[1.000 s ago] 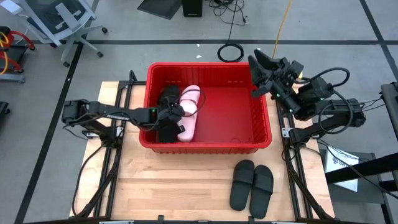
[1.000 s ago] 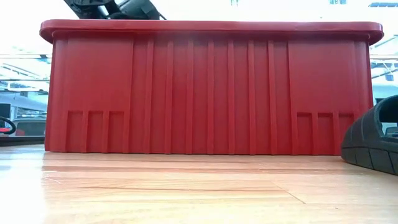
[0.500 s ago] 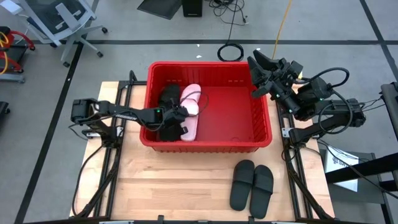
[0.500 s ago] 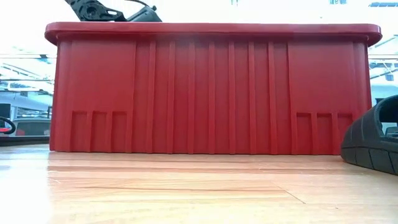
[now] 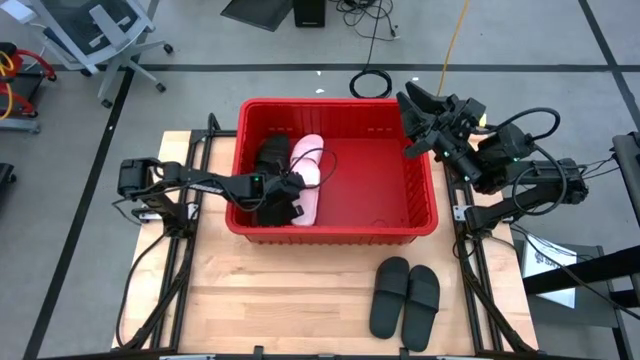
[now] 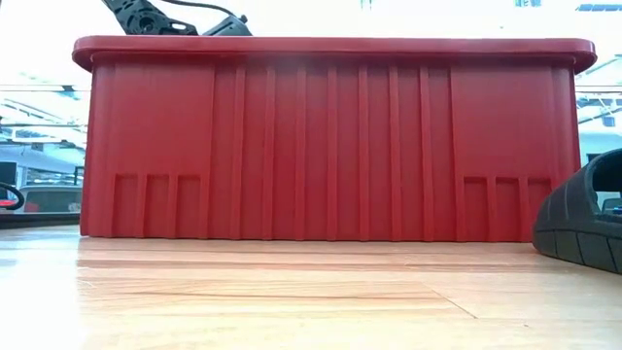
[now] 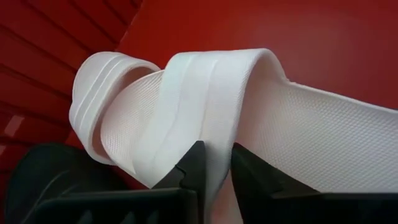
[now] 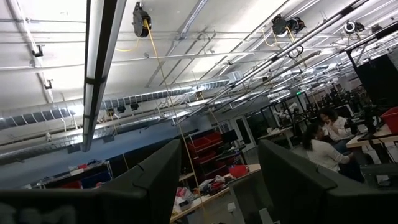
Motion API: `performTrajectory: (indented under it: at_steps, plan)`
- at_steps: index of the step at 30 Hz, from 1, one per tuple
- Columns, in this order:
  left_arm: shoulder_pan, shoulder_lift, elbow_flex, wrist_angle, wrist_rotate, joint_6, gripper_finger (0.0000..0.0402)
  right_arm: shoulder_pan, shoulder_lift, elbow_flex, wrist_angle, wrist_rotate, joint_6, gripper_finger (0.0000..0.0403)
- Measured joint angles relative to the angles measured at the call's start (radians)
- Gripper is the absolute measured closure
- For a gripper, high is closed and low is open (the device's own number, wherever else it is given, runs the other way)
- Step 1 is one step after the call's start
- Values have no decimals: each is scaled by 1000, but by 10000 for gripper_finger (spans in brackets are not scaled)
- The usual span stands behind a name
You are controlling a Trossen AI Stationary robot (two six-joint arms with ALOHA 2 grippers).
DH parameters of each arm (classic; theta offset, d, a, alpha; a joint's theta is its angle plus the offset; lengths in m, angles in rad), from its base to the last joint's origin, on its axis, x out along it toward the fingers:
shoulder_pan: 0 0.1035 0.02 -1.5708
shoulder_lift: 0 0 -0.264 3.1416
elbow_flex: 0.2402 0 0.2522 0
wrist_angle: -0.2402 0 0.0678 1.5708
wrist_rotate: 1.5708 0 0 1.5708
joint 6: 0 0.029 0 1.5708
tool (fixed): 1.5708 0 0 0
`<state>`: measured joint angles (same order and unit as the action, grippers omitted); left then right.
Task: Pick and place slides into bin
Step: Put the pink slide into the red bin
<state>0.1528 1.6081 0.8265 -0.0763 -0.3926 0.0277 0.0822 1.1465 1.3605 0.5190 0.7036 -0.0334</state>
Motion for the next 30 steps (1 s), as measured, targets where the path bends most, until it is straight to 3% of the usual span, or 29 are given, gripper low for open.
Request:
performTrajectory:
  at_steps: [8,13,30]
  plan:
    - [-1,1,-1,-5,20,-13,264,5,0,0,0,-1,1,197]
    - [-1,-26,-1,-6,33,-5,235,5,0,0,-1,-1,0,197]
    - [-11,-82,-2,-26,75,-27,229,5,0,0,-24,-1,22,197]
